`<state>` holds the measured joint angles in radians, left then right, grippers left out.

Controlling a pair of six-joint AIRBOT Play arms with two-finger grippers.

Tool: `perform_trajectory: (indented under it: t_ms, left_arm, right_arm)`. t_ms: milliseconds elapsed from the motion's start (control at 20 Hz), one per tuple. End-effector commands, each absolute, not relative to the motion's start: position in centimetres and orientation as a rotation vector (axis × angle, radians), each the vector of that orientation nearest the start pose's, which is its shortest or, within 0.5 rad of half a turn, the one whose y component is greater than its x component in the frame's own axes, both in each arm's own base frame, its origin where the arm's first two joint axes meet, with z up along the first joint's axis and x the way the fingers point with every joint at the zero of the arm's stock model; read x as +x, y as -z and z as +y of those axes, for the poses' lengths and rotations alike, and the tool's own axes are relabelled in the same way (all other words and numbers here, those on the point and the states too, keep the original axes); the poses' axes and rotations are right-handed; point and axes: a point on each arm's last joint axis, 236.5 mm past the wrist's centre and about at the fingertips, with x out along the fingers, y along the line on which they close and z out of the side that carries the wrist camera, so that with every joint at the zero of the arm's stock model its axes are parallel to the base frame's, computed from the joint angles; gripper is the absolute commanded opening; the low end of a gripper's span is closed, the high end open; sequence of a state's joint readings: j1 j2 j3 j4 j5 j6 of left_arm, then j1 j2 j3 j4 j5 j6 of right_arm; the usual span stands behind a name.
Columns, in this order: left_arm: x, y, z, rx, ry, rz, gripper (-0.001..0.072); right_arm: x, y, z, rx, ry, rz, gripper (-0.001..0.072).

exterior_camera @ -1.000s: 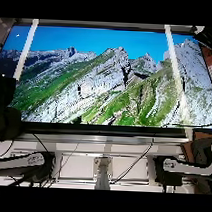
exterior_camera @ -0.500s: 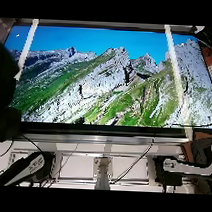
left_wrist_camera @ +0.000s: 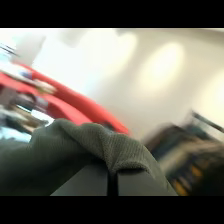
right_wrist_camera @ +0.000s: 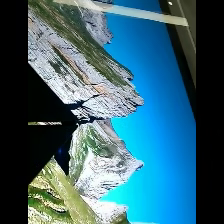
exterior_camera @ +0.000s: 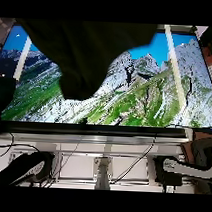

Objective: Fold the clothes and pants, and hang the long-sleeved shirts on hangers.

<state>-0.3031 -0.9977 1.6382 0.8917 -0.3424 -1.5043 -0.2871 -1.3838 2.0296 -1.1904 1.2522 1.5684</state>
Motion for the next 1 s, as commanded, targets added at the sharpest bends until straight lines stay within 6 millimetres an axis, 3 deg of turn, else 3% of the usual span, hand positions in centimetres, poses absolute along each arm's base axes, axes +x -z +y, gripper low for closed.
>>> perform_trajectory:
  t_ms: [0, 100, 200, 350, 450, 550, 700, 900, 950]
  left_arm:
    - [35.9, -49.1, -24.0, -0.562, 0.760, -0.070, 0.0006]
    - [37.5, -45.0, -26.2, -0.481, 0.766, 0.044, 0.0006]
    - [38.8, -39.7, -28.6, -0.431, 0.792, 0.218, 0.0006]
    - [39.1, -31.4, -33.0, -0.354, 0.860, 0.472, 0.0005]
    - [39.0, -27.7, -37.1, -0.311, 0.948, 0.527, 0.0006]
    - [40.5, -25.7, -40.2, -0.340, 0.984, 0.499, 0.0006]
    - [43.8, -24.2, -42.0, -0.563, 0.942, 0.501, 0.0005]
    - [44.1, -21.7, -43.6, -0.535, 0.999, 0.505, 0.0019]
    - [44.7, -21.5, -43.4, -0.533, 0.980, 0.493, 0.0154]
  right_arm:
    - [46.9, -33.8, -6.7, 0.273, 0.023, 0.492, 0.0030]
    - [46.6, -34.2, -6.7, 0.273, 0.026, 0.484, 0.0029]
    - [46.5, -34.4, -6.4, 0.302, 0.025, 0.480, 0.0029]
    - [46.6, -34.5, -6.0, 0.312, 0.009, 0.480, 0.0029]
    - [46.6, -34.4, -6.1, 0.311, 0.012, 0.482, 0.0029]
    - [46.5, -34.3, -6.1, 0.310, 0.013, 0.485, 0.0029]
    - [46.5, -33.9, -6.1, 0.311, 0.013, 0.498, 0.0029]
    - [46.9, -31.1, -6.2, 0.329, 0.017, 0.567, 0.0031]
    - [47.1, -30.1, -6.2, 0.334, 0.016, 0.597, 0.0033]
